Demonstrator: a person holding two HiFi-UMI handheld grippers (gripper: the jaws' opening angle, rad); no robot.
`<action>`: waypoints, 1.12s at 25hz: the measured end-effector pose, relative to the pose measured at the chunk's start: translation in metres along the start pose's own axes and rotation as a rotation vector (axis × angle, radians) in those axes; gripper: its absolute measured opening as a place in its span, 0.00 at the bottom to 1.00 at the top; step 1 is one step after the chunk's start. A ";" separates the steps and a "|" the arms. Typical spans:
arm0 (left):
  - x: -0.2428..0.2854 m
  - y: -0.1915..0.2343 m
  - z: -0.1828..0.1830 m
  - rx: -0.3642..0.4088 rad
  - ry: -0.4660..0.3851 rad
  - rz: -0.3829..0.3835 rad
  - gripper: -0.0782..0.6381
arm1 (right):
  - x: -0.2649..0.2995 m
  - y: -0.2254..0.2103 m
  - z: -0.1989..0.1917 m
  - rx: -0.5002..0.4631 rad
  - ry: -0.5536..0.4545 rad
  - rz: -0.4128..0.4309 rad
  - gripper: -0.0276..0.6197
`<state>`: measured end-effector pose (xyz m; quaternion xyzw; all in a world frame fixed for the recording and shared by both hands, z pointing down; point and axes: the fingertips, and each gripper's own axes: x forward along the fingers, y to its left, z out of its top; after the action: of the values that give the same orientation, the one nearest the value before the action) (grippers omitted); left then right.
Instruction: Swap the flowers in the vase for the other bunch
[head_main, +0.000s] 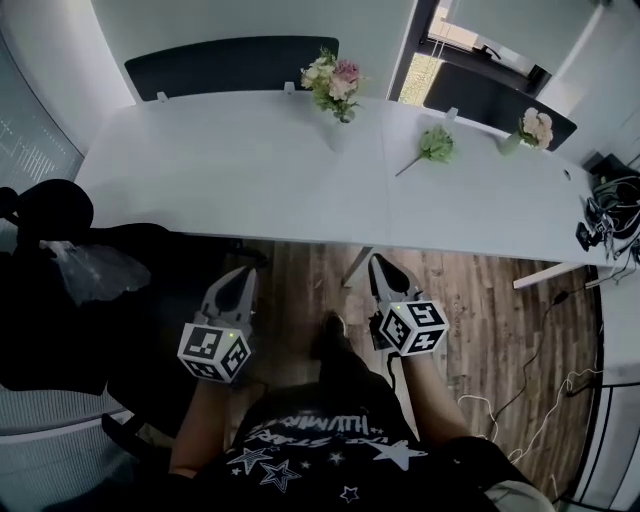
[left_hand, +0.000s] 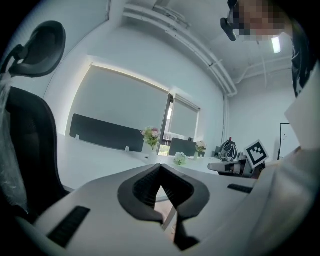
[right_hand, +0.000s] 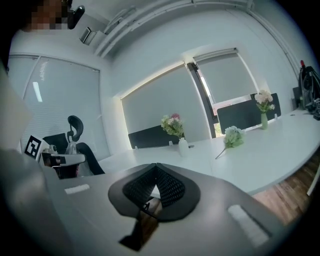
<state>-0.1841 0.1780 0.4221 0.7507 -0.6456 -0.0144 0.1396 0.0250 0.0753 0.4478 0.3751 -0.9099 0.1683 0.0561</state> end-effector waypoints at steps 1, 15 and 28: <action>0.014 0.001 0.003 -0.003 0.000 0.003 0.11 | 0.011 -0.009 0.007 0.000 0.000 0.006 0.05; 0.181 -0.007 0.027 0.013 0.043 -0.028 0.11 | 0.115 -0.115 0.066 -0.014 0.025 0.049 0.05; 0.249 0.005 0.031 0.012 0.014 0.029 0.11 | 0.174 -0.157 0.088 -0.020 0.010 0.140 0.05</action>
<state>-0.1538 -0.0706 0.4329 0.7422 -0.6555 -0.0034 0.1396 0.0128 -0.1748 0.4467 0.3091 -0.9352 0.1647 0.0527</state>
